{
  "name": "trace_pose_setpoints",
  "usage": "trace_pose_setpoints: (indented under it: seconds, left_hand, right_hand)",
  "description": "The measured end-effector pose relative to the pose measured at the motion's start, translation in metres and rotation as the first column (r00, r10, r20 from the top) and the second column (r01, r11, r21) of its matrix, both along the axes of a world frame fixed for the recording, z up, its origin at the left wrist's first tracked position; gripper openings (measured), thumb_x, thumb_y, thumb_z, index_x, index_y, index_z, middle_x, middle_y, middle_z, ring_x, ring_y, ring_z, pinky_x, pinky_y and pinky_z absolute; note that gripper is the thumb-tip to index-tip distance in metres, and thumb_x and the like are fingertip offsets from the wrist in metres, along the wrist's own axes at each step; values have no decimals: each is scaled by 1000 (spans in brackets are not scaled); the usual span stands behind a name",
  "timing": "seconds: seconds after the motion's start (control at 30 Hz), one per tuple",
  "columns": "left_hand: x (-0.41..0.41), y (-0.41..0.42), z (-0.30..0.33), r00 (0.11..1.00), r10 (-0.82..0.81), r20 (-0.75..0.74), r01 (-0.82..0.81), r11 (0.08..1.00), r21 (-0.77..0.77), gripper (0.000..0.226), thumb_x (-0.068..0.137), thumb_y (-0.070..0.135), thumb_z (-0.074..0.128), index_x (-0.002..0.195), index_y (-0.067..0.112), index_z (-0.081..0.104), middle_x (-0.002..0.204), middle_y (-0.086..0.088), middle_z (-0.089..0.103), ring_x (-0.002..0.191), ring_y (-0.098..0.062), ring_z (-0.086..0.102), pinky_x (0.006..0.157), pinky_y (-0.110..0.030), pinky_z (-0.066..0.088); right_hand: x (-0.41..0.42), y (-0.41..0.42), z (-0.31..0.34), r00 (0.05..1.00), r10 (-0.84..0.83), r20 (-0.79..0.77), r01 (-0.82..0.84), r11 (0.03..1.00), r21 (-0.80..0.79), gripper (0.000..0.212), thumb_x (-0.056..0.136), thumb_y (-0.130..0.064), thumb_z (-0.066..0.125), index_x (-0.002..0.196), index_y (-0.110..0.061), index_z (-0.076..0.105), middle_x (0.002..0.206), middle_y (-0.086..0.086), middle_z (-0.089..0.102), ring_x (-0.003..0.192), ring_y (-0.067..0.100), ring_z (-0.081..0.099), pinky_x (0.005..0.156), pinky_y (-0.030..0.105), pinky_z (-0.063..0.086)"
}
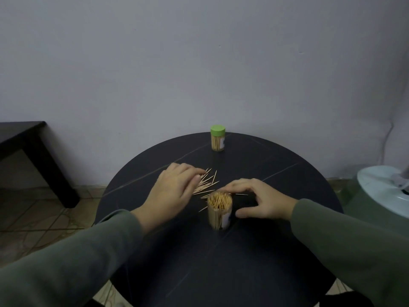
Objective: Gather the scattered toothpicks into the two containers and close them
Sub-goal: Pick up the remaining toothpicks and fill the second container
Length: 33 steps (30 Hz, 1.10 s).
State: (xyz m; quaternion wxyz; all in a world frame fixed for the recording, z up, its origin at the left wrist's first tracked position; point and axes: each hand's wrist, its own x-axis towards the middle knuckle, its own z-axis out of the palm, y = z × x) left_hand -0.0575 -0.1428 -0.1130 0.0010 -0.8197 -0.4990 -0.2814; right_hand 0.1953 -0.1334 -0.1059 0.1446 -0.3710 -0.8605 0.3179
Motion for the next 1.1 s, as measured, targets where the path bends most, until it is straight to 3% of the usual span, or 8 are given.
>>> trace_pose_setpoints:
  seconds: [0.07, 0.13, 0.2, 0.4, 0.63, 0.8, 0.9, 1.1]
  left_hand:
    - [-5, 8, -4, 991, 69, -116, -85, 988, -130, 29, 97, 46, 45, 117, 32, 63, 110, 14, 60, 104, -4, 48, 91, -30, 45]
    - [-8, 11, -6, 981, 17, -194, -73, 957, -282, 25, 90, 52, 56, 109, 38, 63, 104, 18, 57, 101, -2, 49, 90, -27, 46]
    - [-6, 12, -6, 982, -31, -184, -39, 929, -367, 23, 84, 54, 63, 103, 41, 63, 100, 20, 55, 98, -1, 50, 89, -27, 48]
    - [11, 11, -9, 981, -72, -178, -2, 925, -380, 20, 86, 48, 65, 102, 36, 65, 97, 19, 54, 95, 0, 48, 86, -23, 47]
    - [-1, 26, -6, 963, 9, -270, -112, 922, -370, 12, 90, 44, 63, 97, 35, 65, 106, 14, 54, 99, -3, 48, 85, -23, 46]
    - [-13, 34, -9, 948, 189, -255, -275, 890, -364, 35, 82, 53, 68, 108, 33, 57, 107, 11, 53, 99, -9, 52, 84, -29, 50]
    - [-13, 35, -9, 941, 223, -254, -312, 865, -394, 36, 83, 53, 67, 110, 31, 60, 103, 12, 58, 97, -8, 56, 83, -29, 51]
    - [-12, 39, -8, 945, 218, -242, -305, 856, -418, 21, 85, 46, 68, 102, 35, 65, 97, 17, 62, 96, -5, 58, 80, -27, 50]
  right_hand:
    - [0, 5, 2, 994, -48, 98, 37, 994, 106, 51, 87, -20, 65, 133, -38, 51, 128, -21, 53, 123, -2, 43, 112, 30, 29]
    - [-5, 11, 3, 943, -173, 285, 82, 950, 303, 45, 90, -36, 62, 134, -40, 51, 131, -19, 51, 122, 2, 41, 111, 37, 27]
    - [-11, 15, 1, 890, -249, 382, 93, 919, 383, 43, 90, -48, 59, 131, -41, 53, 132, -17, 51, 122, 5, 41, 108, 38, 26]
    - [-29, 22, -7, 896, -240, 375, 87, 921, 381, 28, 92, -44, 58, 118, -35, 62, 124, -13, 56, 118, 9, 45, 104, 39, 27]
    - [-29, 34, 6, 832, -245, 498, 38, 920, 389, 21, 93, -42, 57, 110, -33, 65, 125, -10, 53, 118, 13, 44, 105, 42, 30]
    - [-16, 43, 10, 789, -298, 537, 108, 928, 356, 42, 88, -51, 61, 127, -38, 52, 118, -12, 55, 115, 12, 48, 105, 42, 29]
    - [-15, 47, 6, 798, -296, 524, 129, 935, 330, 39, 90, -47, 60, 128, -38, 54, 115, -14, 59, 112, 11, 51, 102, 40, 26]
    - [-28, 56, -3, 852, -271, 448, 65, 904, 423, 21, 95, -38, 56, 113, -36, 65, 115, -14, 65, 110, 8, 49, 99, 37, 25]
